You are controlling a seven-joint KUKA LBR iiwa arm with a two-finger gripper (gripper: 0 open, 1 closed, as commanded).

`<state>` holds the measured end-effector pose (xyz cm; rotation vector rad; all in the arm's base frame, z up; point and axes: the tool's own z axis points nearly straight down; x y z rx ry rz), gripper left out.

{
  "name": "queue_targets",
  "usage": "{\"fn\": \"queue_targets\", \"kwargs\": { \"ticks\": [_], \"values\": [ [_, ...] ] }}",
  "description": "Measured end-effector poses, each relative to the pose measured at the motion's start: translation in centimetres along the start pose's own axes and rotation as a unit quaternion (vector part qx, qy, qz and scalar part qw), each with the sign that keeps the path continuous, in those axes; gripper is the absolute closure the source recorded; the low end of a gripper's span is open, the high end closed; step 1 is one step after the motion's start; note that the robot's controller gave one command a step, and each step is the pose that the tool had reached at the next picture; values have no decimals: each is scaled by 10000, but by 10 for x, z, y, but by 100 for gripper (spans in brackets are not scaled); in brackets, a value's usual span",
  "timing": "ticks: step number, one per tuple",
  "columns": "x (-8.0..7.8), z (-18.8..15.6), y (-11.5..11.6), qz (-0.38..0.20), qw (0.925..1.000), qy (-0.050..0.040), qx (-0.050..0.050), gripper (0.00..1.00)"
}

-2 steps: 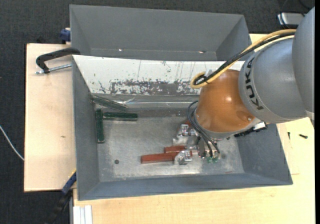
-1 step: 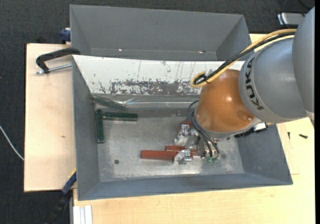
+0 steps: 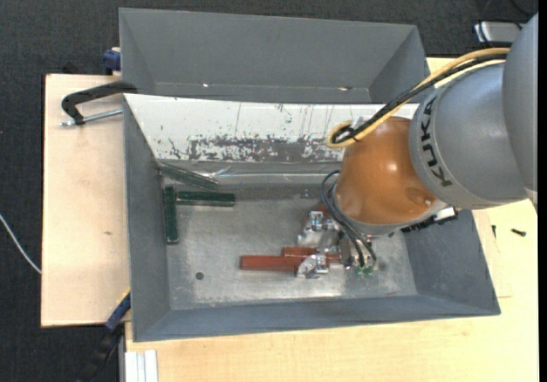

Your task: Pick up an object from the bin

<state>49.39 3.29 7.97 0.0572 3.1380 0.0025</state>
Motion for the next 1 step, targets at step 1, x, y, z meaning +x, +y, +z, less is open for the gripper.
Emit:
{"fn": "queue_targets", "kwargs": {
  "ticks": [1],
  "values": [
    [1,-7,0,-92,10000,21,4,100]
  ]
}}
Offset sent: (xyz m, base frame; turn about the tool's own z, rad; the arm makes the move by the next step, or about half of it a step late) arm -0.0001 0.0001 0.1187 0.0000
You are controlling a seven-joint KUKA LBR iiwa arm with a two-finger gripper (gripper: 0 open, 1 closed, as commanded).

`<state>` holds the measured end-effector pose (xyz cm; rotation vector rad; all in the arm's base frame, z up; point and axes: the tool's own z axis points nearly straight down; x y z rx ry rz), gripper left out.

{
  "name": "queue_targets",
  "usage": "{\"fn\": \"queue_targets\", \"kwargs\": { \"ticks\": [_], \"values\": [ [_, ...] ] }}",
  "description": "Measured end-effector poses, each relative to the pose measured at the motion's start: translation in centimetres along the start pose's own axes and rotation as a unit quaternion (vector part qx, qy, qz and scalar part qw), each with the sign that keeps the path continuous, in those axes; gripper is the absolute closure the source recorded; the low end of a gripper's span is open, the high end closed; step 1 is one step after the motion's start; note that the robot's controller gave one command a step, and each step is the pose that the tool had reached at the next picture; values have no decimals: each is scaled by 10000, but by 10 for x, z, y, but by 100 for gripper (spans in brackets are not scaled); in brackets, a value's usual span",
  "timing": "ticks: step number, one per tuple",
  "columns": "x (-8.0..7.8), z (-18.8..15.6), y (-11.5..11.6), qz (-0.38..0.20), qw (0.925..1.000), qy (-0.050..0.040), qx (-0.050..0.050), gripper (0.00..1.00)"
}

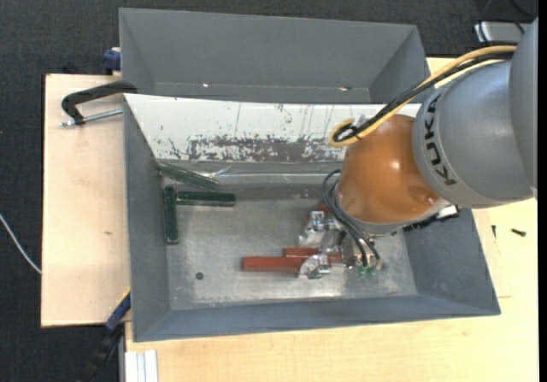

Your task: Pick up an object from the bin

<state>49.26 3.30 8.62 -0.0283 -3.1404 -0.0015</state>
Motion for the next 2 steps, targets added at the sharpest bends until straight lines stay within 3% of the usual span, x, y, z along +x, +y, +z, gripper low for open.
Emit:
{"fn": "queue_targets", "kwargs": {
  "ticks": [1,2],
  "values": [
    [2,-22,0,40,10000,28,2,100],
    [0,-45,0,54,10000,-8,-1,100]
  ]
}}
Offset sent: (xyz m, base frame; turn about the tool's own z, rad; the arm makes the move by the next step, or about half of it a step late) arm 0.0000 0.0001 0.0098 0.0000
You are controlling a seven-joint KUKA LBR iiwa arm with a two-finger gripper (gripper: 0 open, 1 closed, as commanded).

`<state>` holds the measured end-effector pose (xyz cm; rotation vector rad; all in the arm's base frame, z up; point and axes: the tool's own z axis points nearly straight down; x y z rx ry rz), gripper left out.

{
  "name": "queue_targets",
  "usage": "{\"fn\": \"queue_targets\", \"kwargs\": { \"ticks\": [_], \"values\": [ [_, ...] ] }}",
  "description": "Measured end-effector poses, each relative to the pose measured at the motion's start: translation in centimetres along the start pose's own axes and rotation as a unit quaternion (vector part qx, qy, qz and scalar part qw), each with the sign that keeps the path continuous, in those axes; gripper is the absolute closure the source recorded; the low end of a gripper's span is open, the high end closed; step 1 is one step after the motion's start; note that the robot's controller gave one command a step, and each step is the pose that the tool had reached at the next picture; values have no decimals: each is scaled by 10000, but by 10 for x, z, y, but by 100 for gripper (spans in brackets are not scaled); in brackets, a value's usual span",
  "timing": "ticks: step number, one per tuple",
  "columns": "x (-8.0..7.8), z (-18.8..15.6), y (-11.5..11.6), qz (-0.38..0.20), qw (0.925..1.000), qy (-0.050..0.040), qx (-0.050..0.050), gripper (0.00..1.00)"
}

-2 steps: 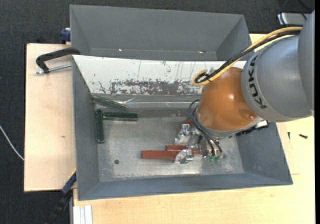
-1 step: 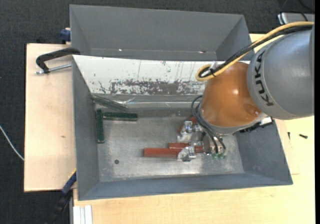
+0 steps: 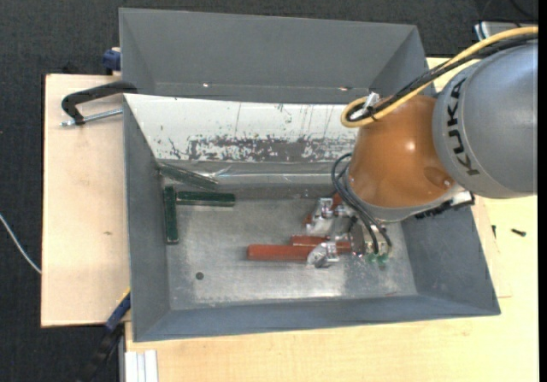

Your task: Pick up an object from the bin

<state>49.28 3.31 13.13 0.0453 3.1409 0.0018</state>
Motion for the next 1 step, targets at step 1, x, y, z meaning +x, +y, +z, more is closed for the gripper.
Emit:
{"fn": "queue_targets", "kwargs": {
  "ticks": [1],
  "values": [
    [-2,-14,0,-5,10000,-38,-2,100]
  ]
}}
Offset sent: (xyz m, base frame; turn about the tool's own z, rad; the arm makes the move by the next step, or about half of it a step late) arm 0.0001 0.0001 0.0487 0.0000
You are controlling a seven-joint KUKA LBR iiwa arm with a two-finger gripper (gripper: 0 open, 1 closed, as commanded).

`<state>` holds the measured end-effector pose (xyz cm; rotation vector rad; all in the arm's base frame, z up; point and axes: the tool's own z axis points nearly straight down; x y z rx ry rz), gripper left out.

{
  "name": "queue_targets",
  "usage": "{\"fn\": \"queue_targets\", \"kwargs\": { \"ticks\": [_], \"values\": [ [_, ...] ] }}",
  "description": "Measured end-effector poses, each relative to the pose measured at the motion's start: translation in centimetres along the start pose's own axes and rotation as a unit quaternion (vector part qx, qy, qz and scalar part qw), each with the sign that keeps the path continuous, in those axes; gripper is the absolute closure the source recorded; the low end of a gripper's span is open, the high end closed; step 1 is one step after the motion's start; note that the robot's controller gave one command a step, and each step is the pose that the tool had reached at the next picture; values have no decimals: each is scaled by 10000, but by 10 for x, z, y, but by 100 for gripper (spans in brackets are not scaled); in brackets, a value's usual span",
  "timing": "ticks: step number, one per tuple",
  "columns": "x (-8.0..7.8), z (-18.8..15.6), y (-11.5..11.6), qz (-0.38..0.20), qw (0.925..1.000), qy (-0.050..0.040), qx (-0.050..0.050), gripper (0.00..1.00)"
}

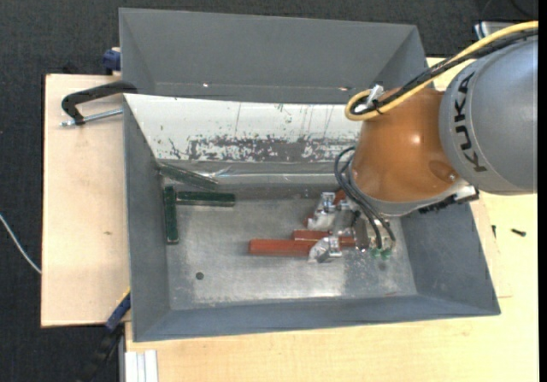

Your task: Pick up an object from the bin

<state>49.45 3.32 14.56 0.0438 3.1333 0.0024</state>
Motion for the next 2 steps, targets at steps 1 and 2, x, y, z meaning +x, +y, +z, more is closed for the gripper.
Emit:
{"fn": "queue_targets", "kwargs": {
  "ticks": [1,2],
  "values": [
    [0,-7,0,1,10000,9,0,100],
    [0,-17,0,3,10000,14,0,100]
  ]
}}
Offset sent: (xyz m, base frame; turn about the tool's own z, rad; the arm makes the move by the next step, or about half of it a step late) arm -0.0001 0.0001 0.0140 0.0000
